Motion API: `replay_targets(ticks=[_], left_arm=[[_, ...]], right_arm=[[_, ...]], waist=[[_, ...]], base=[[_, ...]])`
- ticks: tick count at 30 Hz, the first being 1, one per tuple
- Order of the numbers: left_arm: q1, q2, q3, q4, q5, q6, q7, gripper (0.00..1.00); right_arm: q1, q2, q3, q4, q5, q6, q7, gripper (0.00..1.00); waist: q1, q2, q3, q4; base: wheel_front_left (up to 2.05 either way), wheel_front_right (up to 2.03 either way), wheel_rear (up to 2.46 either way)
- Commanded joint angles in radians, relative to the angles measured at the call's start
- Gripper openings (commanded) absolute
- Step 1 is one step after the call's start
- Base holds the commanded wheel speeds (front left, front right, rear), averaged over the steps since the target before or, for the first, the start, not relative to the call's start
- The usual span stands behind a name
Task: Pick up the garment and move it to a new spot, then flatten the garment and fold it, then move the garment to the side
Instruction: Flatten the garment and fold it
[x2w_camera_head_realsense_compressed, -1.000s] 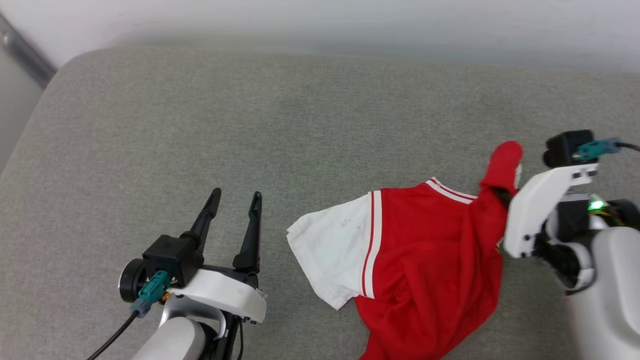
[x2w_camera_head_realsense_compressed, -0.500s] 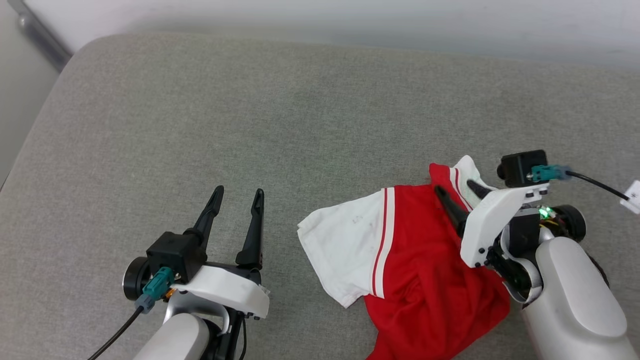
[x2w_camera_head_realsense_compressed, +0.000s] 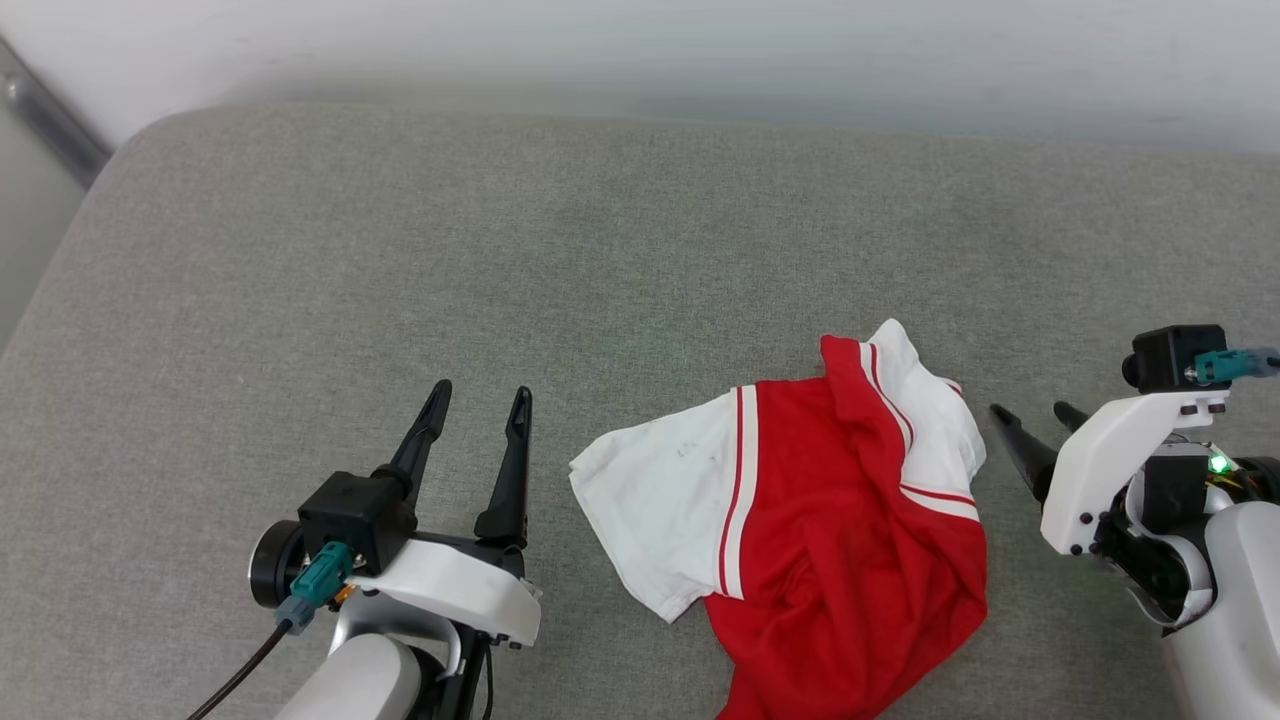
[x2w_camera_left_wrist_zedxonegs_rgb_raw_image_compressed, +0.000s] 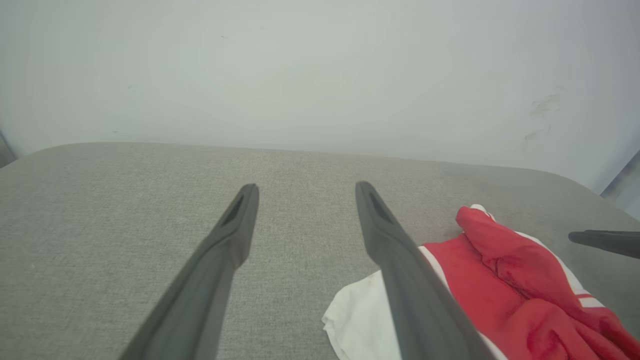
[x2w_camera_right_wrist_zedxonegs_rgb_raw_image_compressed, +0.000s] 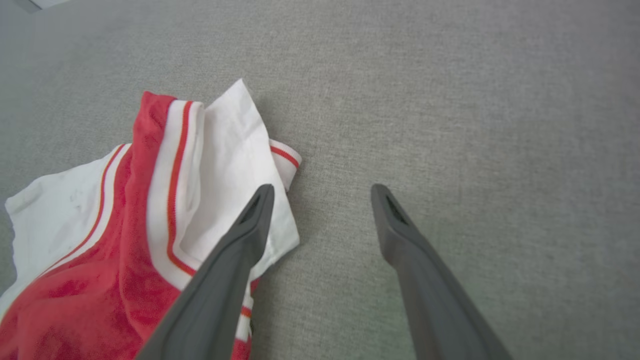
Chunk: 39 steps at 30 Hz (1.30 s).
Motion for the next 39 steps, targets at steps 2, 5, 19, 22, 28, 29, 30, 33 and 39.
replay_targets(ticks=[2, 5, 19, 22, 28, 29, 30, 33, 39], left_arm=[[0.001, 0.002, -0.002, -0.001, 0.004, -0.003, -0.002, 1.0], [-0.012, -0.003, -0.008, -0.005, 0.008, -0.005, 0.0, 1.0], [-0.005, -0.006, 0.006, 0.007, 0.006, 0.001, -0.005, 1.0], [-0.004, -0.001, 0.009, 0.007, 0.006, -0.001, -0.005, 1.0], [0.006, 0.004, 0.011, 0.002, 0.007, 0.005, -0.006, 1.0], [0.008, 0.005, 0.011, 0.001, 0.005, 0.005, -0.006, 1.0], [0.01, 0.004, 0.01, 0.001, 0.005, 0.006, -0.006, 1.0], [0.016, 0.003, 0.007, 0.0, 0.002, 0.007, -0.005, 1.0], [0.022, 0.011, 0.009, -0.006, -0.002, 0.014, -0.001, 1.0]], right_arm=[[0.002, -0.017, 0.012, -0.014, 0.021, 0.0, 0.06, 1.0], [-0.011, -0.036, 0.034, -0.028, 0.03, -0.001, 0.12, 1.0], [-0.041, -0.068, 0.124, -0.054, 0.067, -0.001, 0.203, 0.0], [-0.023, -0.078, 0.104, -0.096, 0.058, -0.001, 0.204, 0.0], [0.046, -0.087, -0.054, -0.144, 0.024, -0.001, 0.199, 0.0], [0.067, -0.079, -0.087, -0.144, 0.023, -0.001, 0.199, 0.0], [0.086, -0.063, -0.117, -0.143, 0.022, -0.001, 0.197, 0.0], [0.156, -0.028, -0.22, -0.114, 0.003, -0.001, 0.195, 0.0], [0.247, 0.075, -0.331, -0.058, -0.052, -0.001, 0.128, 1.0]], waist=[[0.0, 0.0, 0.007, 0.003], [0.0, 0.0, 0.023, 0.013], [0.0, 0.0, 0.041, 0.025], [0.0, 0.0, 0.029, 0.007], [0.0, 0.0, 0.006, -0.024], [0.0, 0.0, 0.004, -0.028], [0.0, 0.0, 0.001, -0.032], [0.0, 0.0, -0.007, -0.039], [0.0, 0.0, -0.008, -0.057]], base=[[0.0, 0.0, 0.0], [0.0, 0.0, 0.0], [0.0, 0.0, 0.0], [0.0, 0.0, 0.0], [0.0, 0.0, 0.0], [0.0, 0.0, 0.0], [0.0, 0.0, 0.0], [0.0, 0.0, 0.0], [0.0, 0.0, 0.0]])
